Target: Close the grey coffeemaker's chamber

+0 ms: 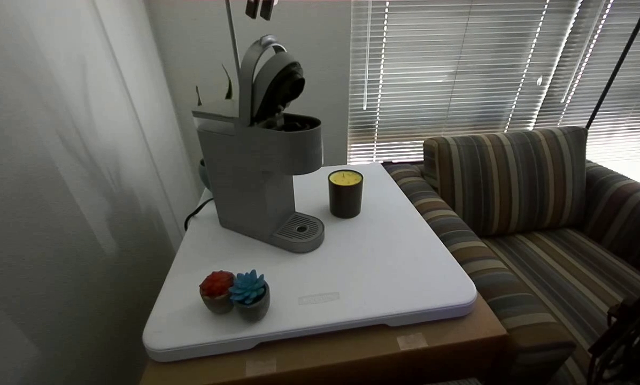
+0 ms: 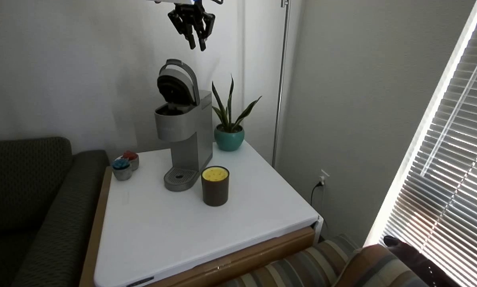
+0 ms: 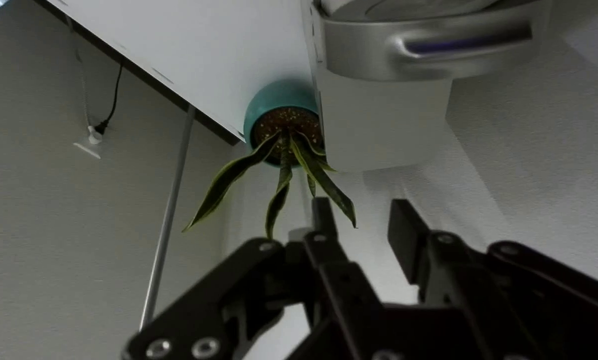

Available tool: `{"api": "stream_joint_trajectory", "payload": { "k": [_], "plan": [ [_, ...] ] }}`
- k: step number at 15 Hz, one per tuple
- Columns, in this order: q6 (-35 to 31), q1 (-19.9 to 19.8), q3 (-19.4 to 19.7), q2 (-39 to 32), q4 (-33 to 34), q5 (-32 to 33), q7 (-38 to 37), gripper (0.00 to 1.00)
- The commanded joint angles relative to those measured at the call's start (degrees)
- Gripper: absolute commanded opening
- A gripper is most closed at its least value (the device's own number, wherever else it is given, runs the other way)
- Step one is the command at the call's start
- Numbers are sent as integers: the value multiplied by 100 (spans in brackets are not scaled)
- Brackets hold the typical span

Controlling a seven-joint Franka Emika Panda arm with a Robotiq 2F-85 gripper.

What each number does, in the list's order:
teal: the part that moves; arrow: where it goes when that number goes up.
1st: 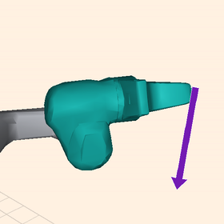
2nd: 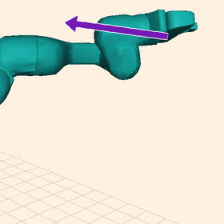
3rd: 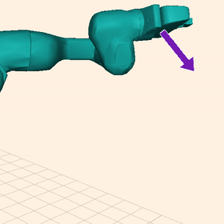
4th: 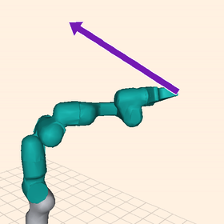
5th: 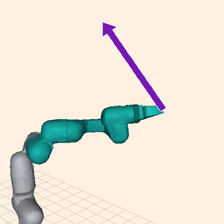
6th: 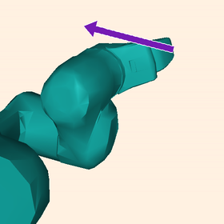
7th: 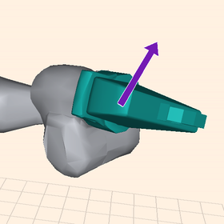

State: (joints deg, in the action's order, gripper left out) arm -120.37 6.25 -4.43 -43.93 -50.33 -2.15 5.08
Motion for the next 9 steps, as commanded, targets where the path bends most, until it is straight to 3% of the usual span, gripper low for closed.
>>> {"api": "stream_joint_trajectory", "payload": {
  "k": [1,9],
  "plan": [
    [421,41,-35,-412,706,14,147,4],
    [1731,191,18,-478,1150,82,96,0]
  ]
}}
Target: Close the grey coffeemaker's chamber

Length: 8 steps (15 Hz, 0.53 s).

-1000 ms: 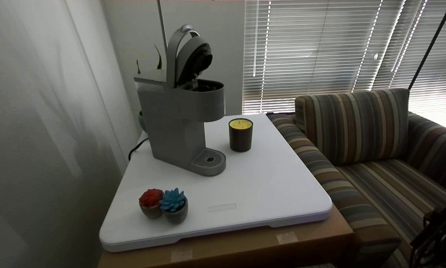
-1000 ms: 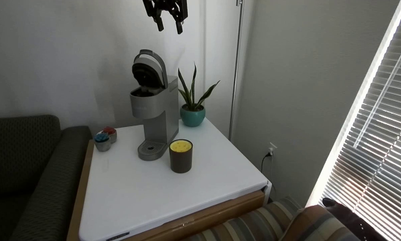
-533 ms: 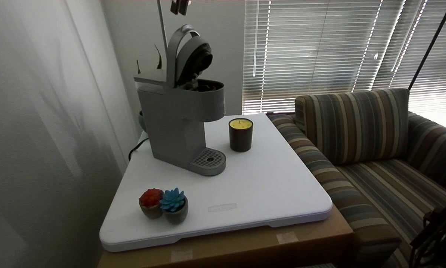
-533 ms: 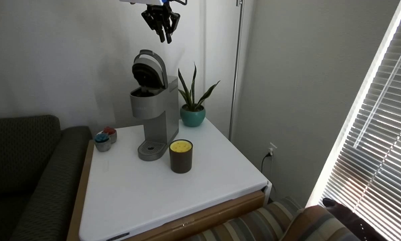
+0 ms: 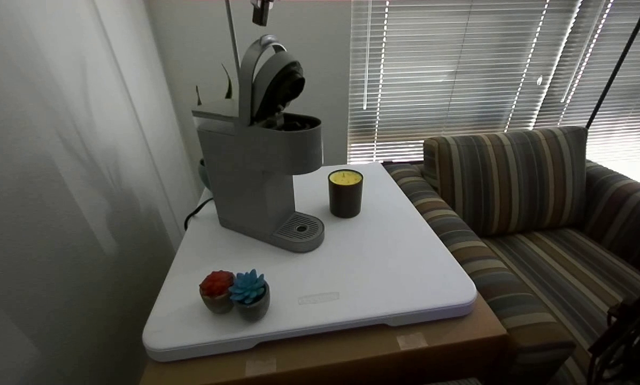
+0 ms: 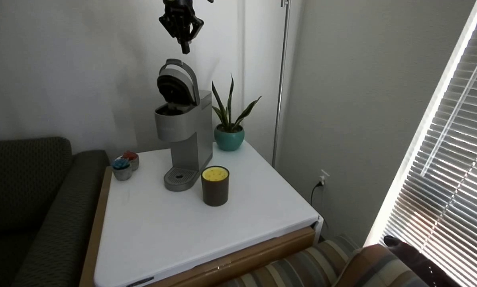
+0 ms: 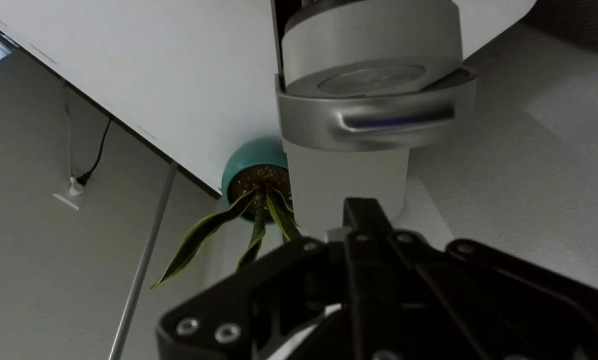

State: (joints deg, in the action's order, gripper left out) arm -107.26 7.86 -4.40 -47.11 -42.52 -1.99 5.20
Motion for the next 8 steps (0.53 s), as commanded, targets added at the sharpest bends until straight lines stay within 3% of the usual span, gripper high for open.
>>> {"api": "stream_joint_trajectory", "payload": {
  "k": [1,8],
  "plan": [
    [518,40,16,-166,406,66,93,0],
    [1674,60,-2,-138,624,41,138,0]
  ]
}}
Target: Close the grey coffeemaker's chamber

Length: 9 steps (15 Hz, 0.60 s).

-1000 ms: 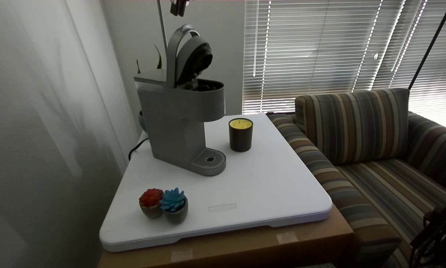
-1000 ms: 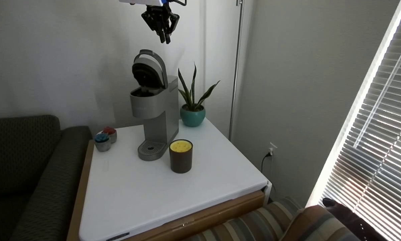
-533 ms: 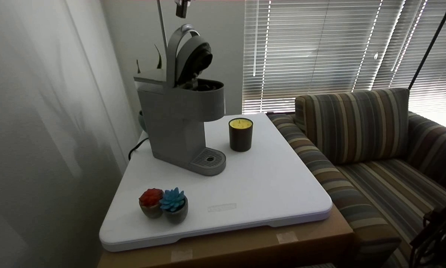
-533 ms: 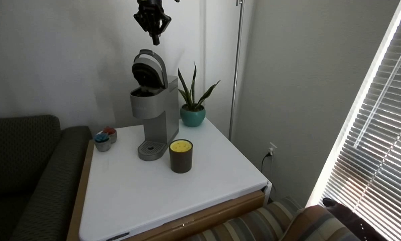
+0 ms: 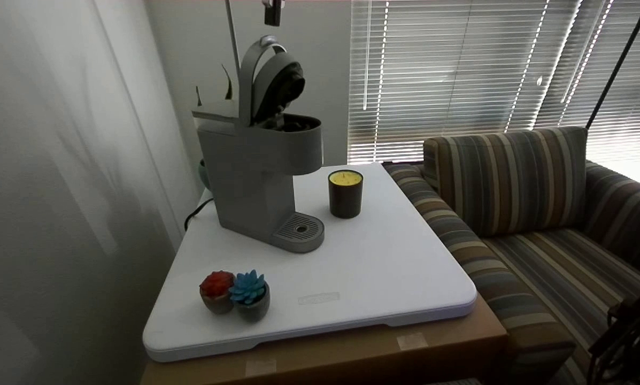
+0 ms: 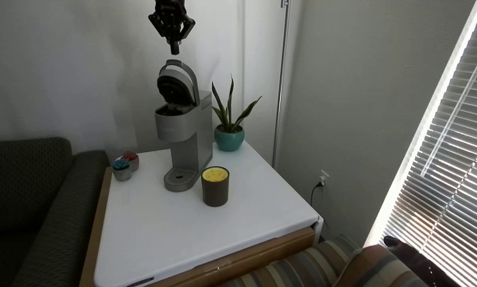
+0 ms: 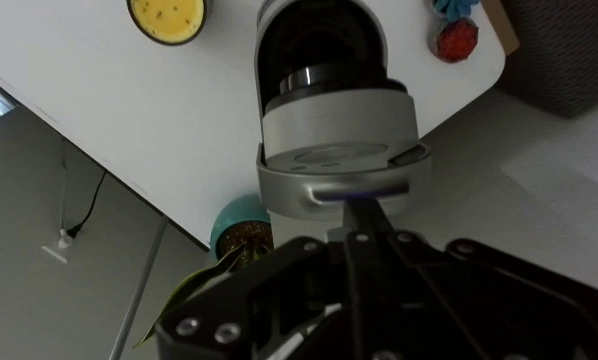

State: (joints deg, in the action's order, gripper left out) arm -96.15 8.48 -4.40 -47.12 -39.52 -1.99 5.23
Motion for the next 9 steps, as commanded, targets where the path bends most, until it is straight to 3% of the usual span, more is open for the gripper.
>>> {"api": "stream_joint_trajectory", "payload": {
  "k": [1,6,9],
  "plan": [
    [761,-1,1,-135,352,48,150,0],
    [1179,-4,-23,-179,468,11,220,0],
    [844,45,25,-185,544,104,324,0]
  ]
}}
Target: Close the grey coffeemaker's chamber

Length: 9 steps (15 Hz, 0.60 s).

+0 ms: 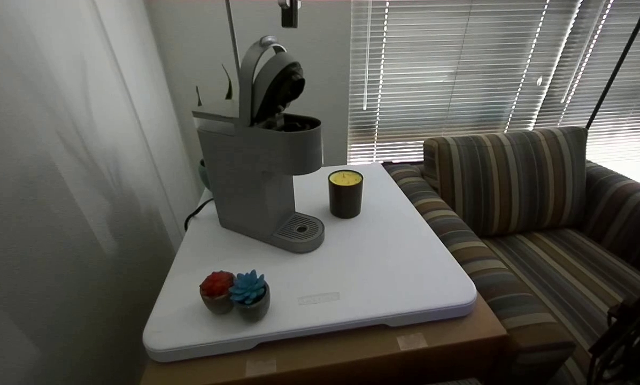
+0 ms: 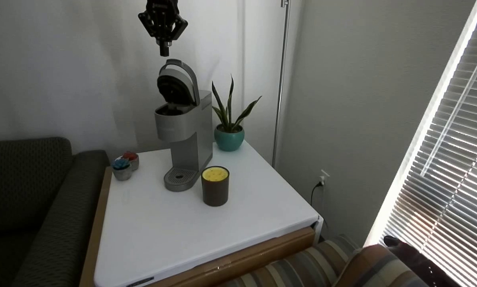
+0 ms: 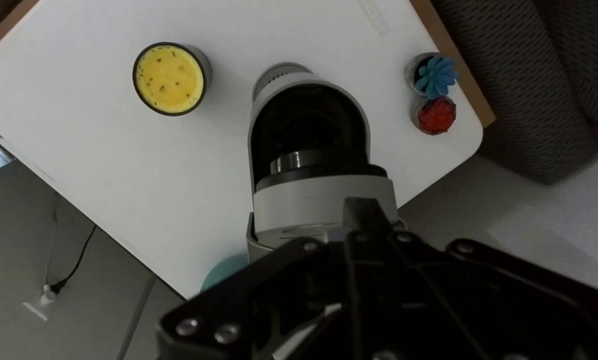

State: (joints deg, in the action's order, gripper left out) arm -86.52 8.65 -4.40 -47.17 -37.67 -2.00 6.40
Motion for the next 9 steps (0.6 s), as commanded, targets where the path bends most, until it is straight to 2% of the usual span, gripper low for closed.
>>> {"api": "stream_joint_trajectory", "payload": {
  "k": [1,6,9],
  "plan": [
    [-270,32,27,-194,406,104,230,0],
    [-1458,54,10,-424,534,63,293,0],
    [-1809,62,-7,-648,535,33,338,0]
  ]
}}
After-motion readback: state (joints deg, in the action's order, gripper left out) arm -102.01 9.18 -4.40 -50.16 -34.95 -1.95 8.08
